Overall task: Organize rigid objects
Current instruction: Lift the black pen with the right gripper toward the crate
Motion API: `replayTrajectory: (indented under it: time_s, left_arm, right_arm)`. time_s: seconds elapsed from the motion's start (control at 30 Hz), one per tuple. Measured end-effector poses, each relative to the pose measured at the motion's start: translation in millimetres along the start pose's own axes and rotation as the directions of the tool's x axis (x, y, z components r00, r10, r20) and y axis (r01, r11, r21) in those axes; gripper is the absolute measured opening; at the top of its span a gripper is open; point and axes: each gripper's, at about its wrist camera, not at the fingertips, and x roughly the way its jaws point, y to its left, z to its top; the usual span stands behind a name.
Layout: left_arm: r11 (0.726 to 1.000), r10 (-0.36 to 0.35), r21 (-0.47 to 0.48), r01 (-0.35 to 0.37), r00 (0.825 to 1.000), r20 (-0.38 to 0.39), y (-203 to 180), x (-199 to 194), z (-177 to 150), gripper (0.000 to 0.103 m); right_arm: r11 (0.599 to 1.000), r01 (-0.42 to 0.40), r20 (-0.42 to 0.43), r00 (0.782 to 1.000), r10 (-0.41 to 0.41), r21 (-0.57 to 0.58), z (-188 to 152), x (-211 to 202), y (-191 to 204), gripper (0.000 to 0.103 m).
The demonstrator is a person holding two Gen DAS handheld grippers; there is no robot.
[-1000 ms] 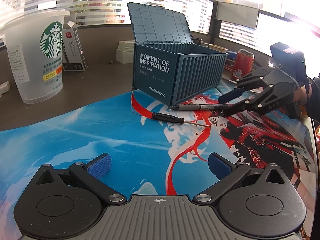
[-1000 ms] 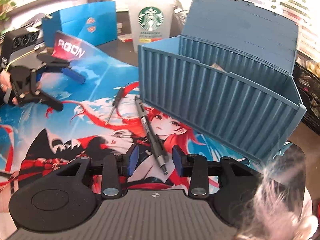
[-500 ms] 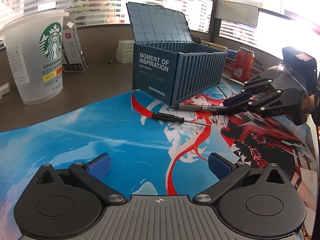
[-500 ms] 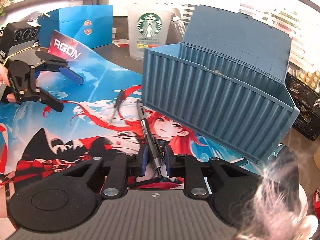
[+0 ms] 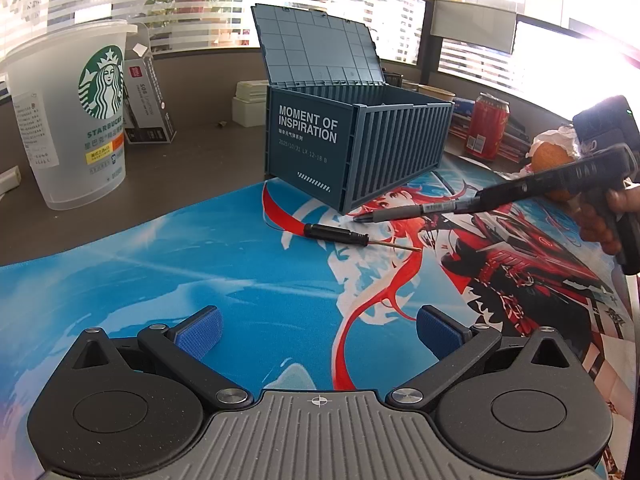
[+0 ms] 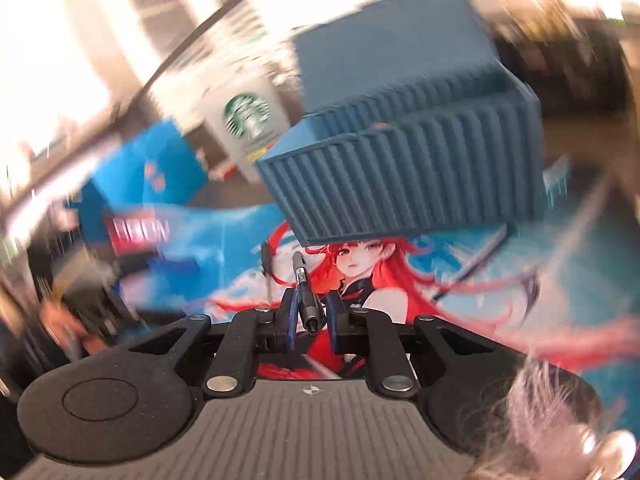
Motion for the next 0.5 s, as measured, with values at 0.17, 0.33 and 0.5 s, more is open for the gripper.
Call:
replayTrajectory:
  time_s: [0.17,0.33,0.5]
  left_arm:
    - [1.0,0.001,0.001,-0.001,1.0,-0.001,0.1,0.2,-0.2,0.103]
    - [1.0,0.002,0.002,-0.002,1.0,-0.001,-0.3,0.3,-0.1,0.103]
    - [1.0,0.003,0.002,-0.003,1.0,-0.002,-0.1,0.3,-0.1,0.103]
  right_arm:
    - [0.95,-0.077,0.012,0.997,0.077,0.304,-3.5,0.1,-28.6,0.013]
    - [0.934,-0.11,-0.002,0.993,0.118,0.34,2.1,1.0,-23.0,0.013]
    - [0.997,0.073,-0.091,0.993,-0.072,0.005,1.0,6.5,8.4,0.013]
